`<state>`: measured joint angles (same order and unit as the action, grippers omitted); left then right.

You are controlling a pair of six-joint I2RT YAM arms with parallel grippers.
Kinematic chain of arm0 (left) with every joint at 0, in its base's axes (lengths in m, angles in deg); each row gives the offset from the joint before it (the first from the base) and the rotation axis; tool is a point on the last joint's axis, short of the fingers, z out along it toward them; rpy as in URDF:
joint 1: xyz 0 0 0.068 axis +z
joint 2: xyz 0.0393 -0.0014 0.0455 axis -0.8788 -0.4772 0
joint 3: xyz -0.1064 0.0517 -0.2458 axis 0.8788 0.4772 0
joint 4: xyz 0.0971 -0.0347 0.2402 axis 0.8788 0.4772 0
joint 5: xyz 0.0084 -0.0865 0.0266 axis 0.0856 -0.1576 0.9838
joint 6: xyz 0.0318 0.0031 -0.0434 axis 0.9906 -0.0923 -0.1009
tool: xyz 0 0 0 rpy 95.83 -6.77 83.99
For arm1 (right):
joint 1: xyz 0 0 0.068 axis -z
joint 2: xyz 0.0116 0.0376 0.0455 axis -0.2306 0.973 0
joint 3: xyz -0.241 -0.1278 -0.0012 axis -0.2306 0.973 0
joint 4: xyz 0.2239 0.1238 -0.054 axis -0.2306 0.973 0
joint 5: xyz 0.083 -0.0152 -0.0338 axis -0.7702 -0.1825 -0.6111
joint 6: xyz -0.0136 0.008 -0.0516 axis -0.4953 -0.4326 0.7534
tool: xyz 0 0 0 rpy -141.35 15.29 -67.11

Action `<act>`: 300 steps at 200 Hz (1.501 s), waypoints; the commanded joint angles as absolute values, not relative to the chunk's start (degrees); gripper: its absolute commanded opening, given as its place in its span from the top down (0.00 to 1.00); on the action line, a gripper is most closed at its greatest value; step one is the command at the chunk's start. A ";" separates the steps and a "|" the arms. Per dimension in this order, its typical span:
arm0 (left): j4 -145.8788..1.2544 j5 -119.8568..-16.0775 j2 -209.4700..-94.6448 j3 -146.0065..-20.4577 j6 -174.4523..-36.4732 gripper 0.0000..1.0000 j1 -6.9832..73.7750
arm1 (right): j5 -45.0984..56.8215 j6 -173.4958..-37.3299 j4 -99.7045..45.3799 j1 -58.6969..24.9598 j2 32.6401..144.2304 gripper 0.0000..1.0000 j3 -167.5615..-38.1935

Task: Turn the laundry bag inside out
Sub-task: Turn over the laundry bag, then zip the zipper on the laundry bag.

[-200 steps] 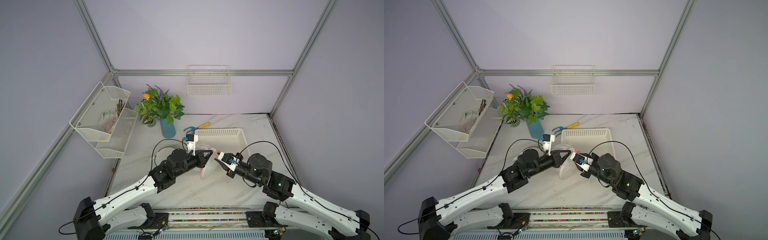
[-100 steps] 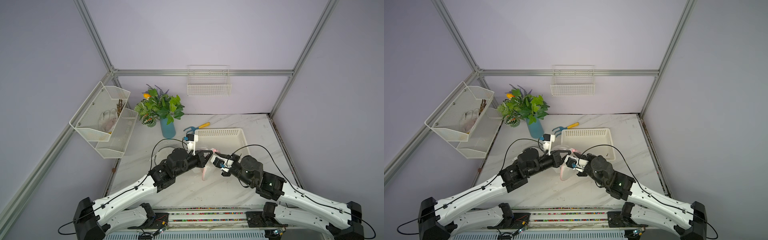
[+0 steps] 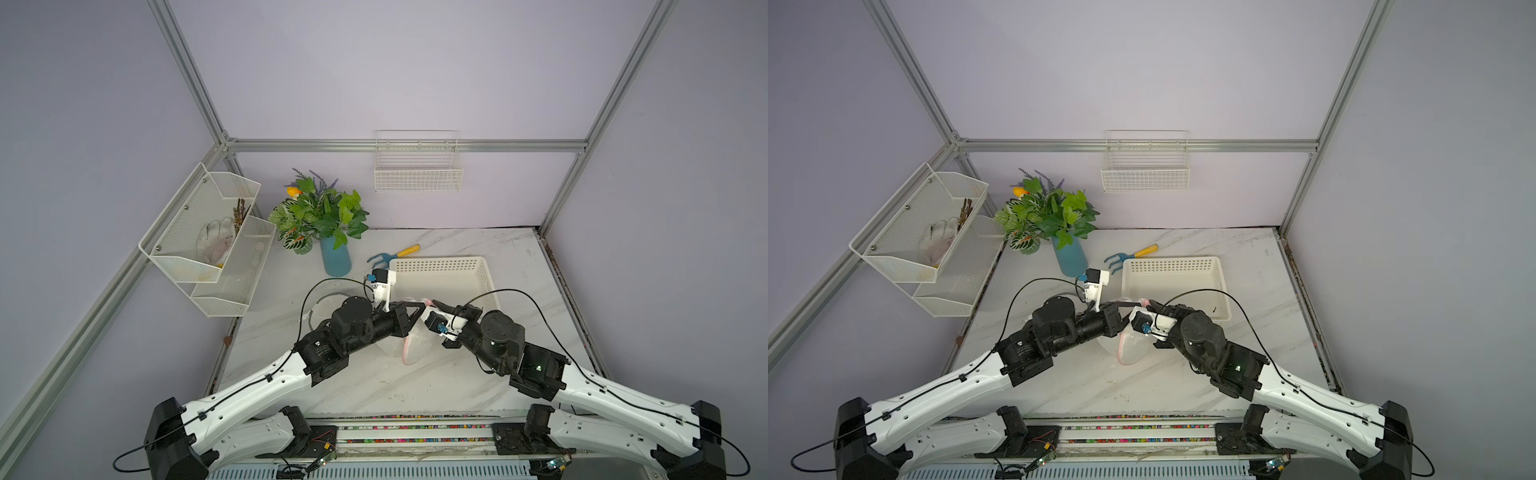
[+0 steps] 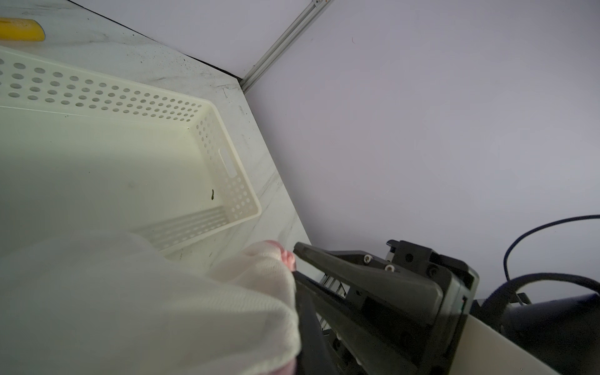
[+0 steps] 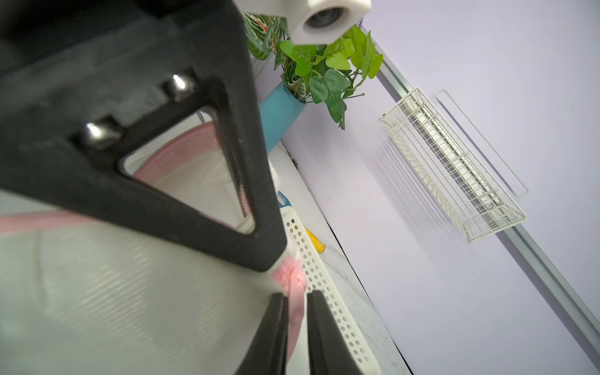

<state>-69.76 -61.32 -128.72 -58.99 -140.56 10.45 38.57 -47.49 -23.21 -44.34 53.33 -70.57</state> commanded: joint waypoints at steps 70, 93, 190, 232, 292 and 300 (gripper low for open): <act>-69.62 -63.58 -126.27 -60.78 -134.20 1.00 10.61 | 39.31 -50.65 -23.87 -45.03 53.14 1.00 -71.67; -69.09 -62.31 -124.96 -59.69 -131.08 1.00 10.61 | 38.87 -60.34 -19.98 -45.03 52.52 1.00 -73.54; -78.15 -62.25 -121.41 -52.12 -124.33 1.00 10.60 | 27.06 -113.35 -4.78 -44.85 51.29 1.00 -80.86; -81.96 -64.22 -120.41 -49.38 -122.96 1.00 10.61 | 24.91 -123.60 -1.37 -43.48 53.16 1.00 -83.09; -84.92 -62.97 -117.42 -45.50 -123.00 1.00 10.61 | 19.45 -132.00 -1.07 -37.09 49.93 1.00 -79.93; -85.74 -62.87 -117.01 -45.00 -123.09 1.00 10.61 | 18.73 -133.08 -1.07 -36.39 49.11 1.00 -78.73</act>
<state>-81.34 -63.62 -119.08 -46.03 -124.43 10.47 20.93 -127.71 -1.90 -38.76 52.13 -81.11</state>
